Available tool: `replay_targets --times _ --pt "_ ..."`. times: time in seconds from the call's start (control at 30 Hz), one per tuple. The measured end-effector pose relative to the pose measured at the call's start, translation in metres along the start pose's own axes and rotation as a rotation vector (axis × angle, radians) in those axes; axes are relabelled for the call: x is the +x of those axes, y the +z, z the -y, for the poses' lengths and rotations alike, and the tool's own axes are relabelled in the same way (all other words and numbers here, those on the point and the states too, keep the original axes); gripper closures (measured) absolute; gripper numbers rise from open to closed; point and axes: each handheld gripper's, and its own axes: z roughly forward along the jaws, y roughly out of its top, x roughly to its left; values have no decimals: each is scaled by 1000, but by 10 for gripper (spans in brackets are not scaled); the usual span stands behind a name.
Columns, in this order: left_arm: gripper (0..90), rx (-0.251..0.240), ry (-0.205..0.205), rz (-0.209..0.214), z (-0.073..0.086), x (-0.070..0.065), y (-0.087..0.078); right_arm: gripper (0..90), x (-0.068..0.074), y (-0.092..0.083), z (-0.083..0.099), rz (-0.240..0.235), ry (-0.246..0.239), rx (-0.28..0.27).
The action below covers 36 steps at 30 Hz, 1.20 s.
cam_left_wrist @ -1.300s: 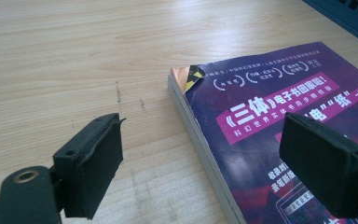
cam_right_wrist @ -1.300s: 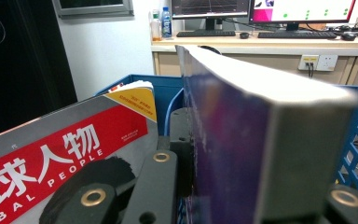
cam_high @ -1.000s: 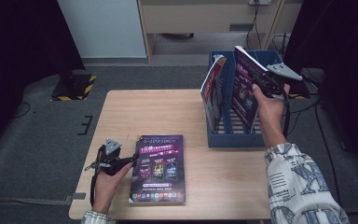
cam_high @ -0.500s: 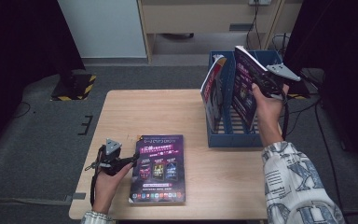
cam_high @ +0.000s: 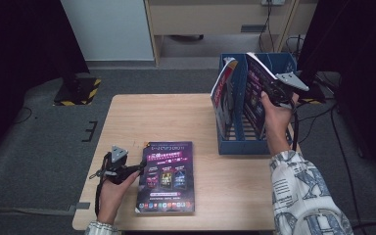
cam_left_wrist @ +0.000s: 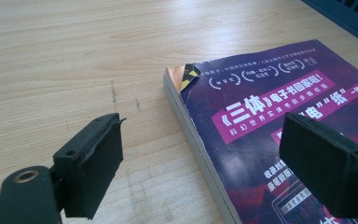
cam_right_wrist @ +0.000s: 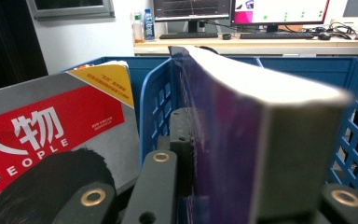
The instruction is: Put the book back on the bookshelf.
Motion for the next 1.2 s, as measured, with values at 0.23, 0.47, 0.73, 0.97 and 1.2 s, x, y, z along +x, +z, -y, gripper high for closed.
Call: replay_targets --times 0.23,0.47,0.73,0.97,1.2 --pt "131 1 3 -2 0 0 0 822 2 2 14 1 11 13" --pt "131 1 4 -2 0 0 0 820 5 1 19 -18 18 27" --pt "131 3 9 -2 0 -1 0 822 11 -4 19 -45 -18 61" --pt "132 3 11 -2 0 -1 1 821 14 -7 20 -80 -27 76" --pt "132 4 12 -2 0 -1 1 821 21 -6 21 -110 -26 71"
